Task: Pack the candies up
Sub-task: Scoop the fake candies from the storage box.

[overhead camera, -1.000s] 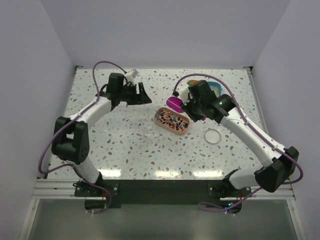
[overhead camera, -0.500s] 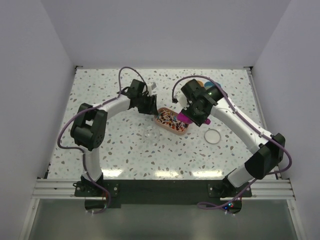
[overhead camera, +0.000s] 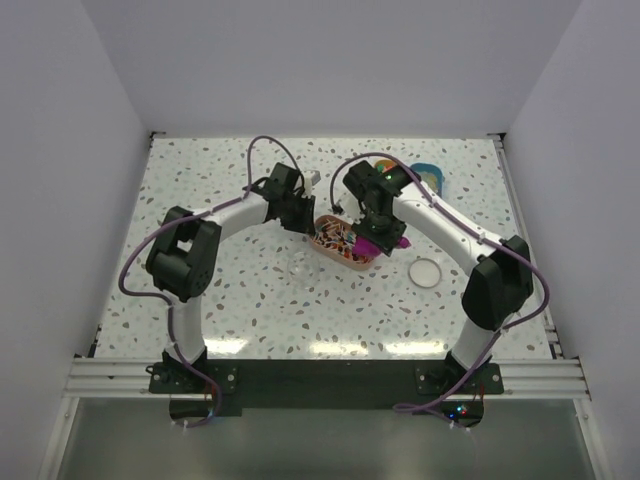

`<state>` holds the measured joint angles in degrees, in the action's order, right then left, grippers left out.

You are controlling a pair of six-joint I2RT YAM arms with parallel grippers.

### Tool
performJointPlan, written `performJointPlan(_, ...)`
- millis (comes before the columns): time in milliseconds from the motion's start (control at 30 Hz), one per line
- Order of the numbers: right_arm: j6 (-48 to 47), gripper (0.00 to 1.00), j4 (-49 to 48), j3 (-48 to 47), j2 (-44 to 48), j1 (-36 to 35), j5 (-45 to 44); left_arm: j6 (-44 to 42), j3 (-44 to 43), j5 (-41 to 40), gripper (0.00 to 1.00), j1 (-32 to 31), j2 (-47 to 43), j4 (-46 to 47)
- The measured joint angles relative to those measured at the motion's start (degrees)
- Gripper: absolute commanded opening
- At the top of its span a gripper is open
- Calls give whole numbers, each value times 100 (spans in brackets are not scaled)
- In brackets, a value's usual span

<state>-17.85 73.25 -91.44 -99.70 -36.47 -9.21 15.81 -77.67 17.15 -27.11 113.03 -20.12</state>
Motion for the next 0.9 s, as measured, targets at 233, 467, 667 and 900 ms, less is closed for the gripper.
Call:
performJointPlan(233, -31, 0, 136, -133, -170, -7, 46, -39, -17, -142, 13, -42, 2, 35)
performJointPlan(467, -17, 0, 249, -133, -170, -118, 59, -44, -28, -304, 7, -79, -2, 26)
performJointPlan(667, 127, 0, 264, -160, -170, -387, 42, -35, -28, -734, 2, -83, -57, 7)
performJointPlan(900, 378, 0, 306, -273, -223, -516, -85, -33, -26, -1281, 1, -81, -122, -98)
